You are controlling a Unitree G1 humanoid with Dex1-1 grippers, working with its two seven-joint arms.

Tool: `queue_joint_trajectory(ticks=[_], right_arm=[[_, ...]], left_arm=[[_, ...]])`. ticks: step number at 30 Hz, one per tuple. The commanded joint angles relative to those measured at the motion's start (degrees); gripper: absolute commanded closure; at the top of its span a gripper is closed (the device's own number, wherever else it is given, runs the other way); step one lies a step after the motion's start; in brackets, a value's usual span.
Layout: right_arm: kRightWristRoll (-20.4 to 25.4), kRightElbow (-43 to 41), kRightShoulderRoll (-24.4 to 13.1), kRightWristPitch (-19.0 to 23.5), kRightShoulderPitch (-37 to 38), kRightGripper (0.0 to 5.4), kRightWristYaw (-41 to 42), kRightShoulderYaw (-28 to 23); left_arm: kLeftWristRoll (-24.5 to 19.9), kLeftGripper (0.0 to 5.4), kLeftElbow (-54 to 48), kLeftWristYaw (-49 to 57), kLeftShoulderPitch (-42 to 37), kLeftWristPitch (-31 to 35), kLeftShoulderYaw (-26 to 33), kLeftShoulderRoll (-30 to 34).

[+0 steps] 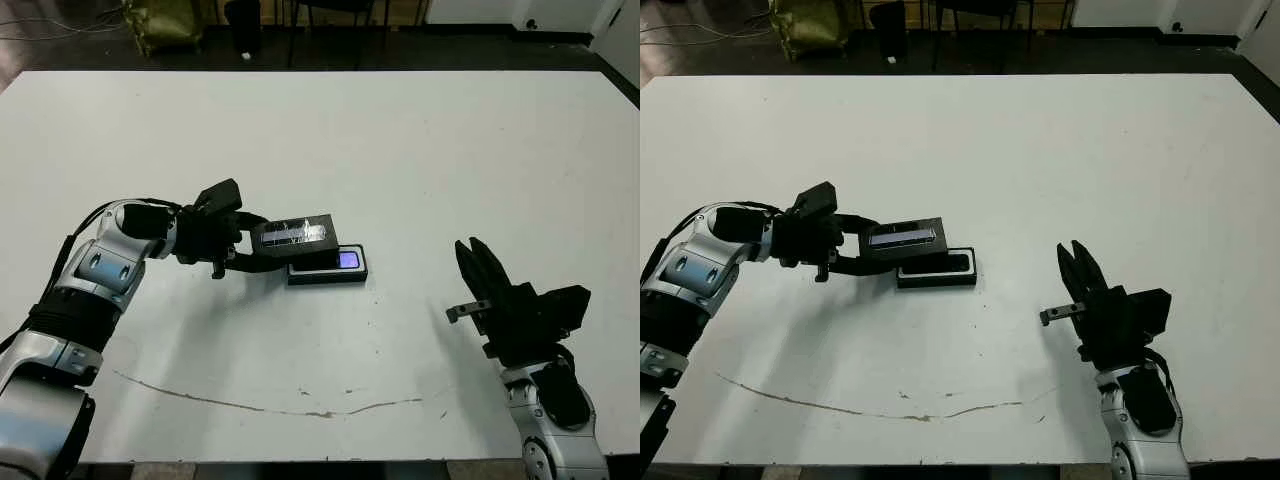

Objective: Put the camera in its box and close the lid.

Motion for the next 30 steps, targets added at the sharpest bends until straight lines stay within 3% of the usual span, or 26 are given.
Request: queue_joint_trajectory(ticks=[1, 16, 25, 30], right_arm=[[0.1, 0.3, -0.3, 1.1, 0.6, 5.4, -0.1, -0.2], [0.5, 0.8, -0.3, 0.6, 0.3, 5.4, 0.3, -0.5], [-0.3, -0.7, -0.5, 2.4, 0.8, 5.4, -0.8, -0.4], [0.3, 0.6, -0.5, 1.1, 0.3, 5.4, 0.2, -0.6]], left_arm=[[0.1, 3.14, 0.9, -1.0, -0.4, -0.2, -0.1, -0.6], [0.9, 3.14, 6.8, -5.1, -2.6, 0.5, -1.7, -4.1], [2.0, 3.14, 8.2, -5.5, -2.3, -0.3, -3.2, -5.0], [2.2, 3.14, 8.7, -6.1, -1.9, 0.6, -3.5, -5.1]])
